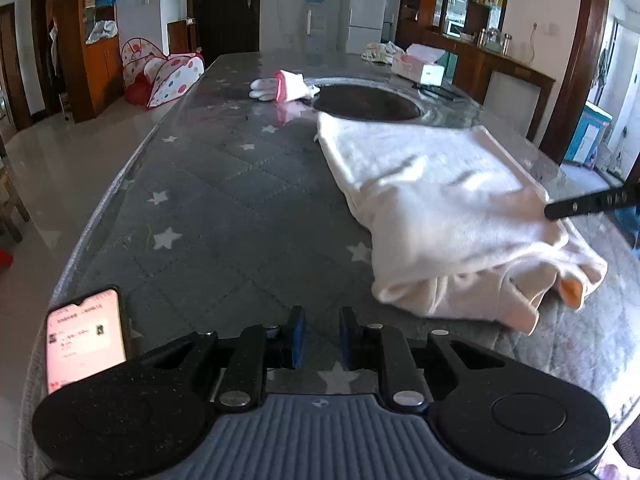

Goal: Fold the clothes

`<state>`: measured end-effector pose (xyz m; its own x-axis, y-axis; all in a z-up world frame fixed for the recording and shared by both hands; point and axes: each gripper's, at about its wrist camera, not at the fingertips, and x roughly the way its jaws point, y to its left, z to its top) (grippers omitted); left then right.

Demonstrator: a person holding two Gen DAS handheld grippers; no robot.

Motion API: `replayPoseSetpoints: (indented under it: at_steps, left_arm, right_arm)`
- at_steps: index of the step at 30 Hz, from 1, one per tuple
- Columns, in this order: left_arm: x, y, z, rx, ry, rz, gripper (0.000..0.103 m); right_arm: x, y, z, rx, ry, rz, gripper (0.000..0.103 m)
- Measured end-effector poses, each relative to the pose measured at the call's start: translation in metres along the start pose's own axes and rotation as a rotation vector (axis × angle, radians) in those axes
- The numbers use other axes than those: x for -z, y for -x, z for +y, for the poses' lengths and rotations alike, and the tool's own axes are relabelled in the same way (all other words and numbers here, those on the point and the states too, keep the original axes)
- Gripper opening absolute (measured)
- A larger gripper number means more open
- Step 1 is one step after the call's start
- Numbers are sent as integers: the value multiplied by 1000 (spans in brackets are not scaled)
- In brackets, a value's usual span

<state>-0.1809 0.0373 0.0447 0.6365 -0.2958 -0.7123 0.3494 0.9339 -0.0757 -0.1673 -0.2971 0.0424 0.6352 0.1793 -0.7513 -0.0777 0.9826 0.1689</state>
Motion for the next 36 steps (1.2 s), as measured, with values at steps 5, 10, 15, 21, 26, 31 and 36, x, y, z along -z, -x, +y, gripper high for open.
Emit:
replayPoseSetpoints:
  at_steps: [5,10,15,21,26,31,36]
  left_arm:
    - [-31,6,0,84,63,-57,20]
    - [-59,-15,-22,207,65,-71,20]
    - [-74,-54,-37,251,43,-27,20]
    - [-65,-82,-28,215,19,13,22]
    - [-65,-67,-23,246,32,-29,33]
    - [-58,-66,-33,195,-83,-40,39]
    - [-51,-61,-42,171,-144,-54,44]
  right_arm:
    - [-10,13,3,1,21,-83,8]
    - [-13,-2,10,-68,32,-74,8]
    - [-11,-21,13,-70,62,-47,8]
    - [-2,-31,2,-55,58,-5,7]
    - [-2,-22,1,-66,79,-18,8]
    - [5,-14,7,-100,130,-6,8]
    - [16,-9,10,-88,170,5,8]
